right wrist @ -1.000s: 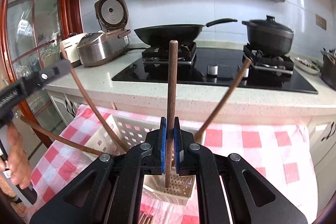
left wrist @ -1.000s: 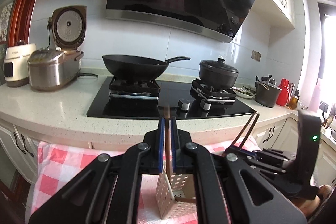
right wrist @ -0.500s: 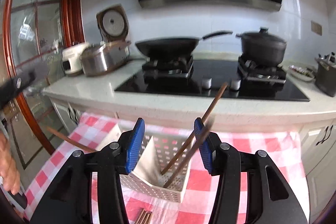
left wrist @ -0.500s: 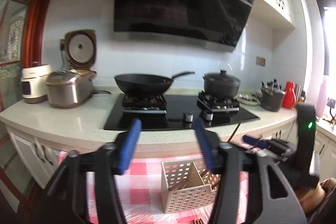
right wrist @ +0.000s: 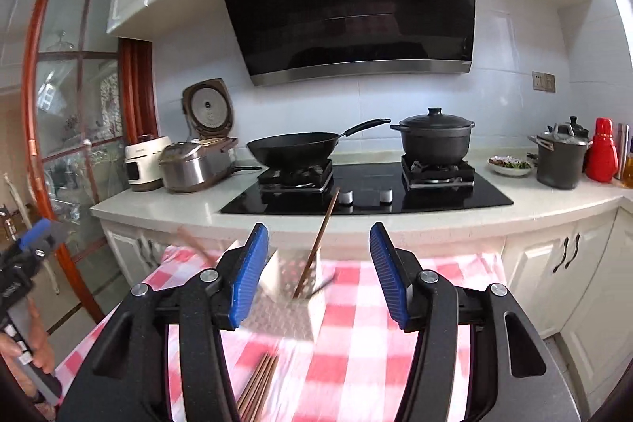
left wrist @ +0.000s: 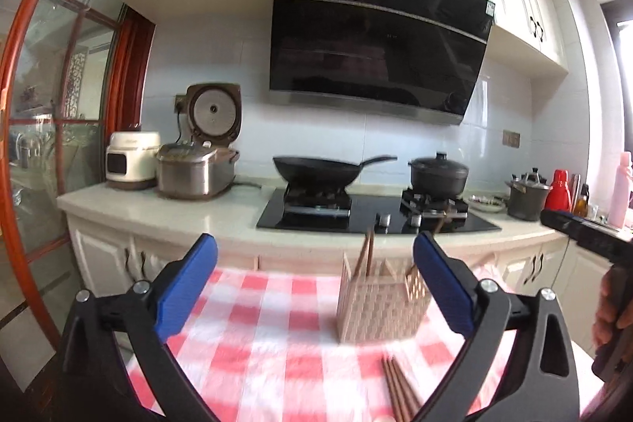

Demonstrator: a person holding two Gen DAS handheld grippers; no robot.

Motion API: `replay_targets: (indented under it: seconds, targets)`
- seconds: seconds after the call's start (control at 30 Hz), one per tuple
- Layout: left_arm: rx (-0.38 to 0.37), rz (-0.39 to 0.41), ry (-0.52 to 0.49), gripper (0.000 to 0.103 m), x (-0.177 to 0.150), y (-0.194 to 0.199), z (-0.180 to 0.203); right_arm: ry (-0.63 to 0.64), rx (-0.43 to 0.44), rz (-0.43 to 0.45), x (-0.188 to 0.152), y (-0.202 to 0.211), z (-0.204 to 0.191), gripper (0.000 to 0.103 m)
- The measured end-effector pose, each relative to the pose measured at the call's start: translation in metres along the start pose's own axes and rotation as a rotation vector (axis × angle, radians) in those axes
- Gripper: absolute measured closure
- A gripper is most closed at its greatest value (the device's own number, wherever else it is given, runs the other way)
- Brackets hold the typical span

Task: Organize utensils
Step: 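Pull both tools back from the caddy toward the loose chopsticks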

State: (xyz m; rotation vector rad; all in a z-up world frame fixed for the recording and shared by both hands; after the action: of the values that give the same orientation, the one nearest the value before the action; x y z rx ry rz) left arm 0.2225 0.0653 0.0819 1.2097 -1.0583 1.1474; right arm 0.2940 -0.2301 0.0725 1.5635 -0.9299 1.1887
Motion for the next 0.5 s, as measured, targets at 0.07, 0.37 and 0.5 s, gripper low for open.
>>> replay_targets:
  seconds: [0.07,0.37,0.5]
  targets:
    - [-0.004,-0.034,0.007,0.005,-0.019,0.016,-0.004,-0.009,0.009,-0.004,-0.018,0.019,-0.004,0.051]
    - [-0.020,-0.164,-0.018,0.005,-0.085,0.034,-0.004,0.002,0.022,-0.167,-0.100,0.040,-0.022,0.051]
    - [-0.031,-0.214,-0.015,0.005,-0.109,0.032,-0.003,0.000,0.029,-0.231,-0.127,0.036,-0.029,0.051]
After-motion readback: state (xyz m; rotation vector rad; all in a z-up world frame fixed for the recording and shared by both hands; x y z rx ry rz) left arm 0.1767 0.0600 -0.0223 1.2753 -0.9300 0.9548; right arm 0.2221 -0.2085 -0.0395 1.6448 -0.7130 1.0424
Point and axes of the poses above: each gripper's, at about its wrist camera, not at the fingertips, and y roughly against the way its jaws point, z to its right, x to its top, the point moved 7 cm from there along -y, roughly the way its jaws point, and after that the axes turned 1 degree about y, right-handed, at the moved point
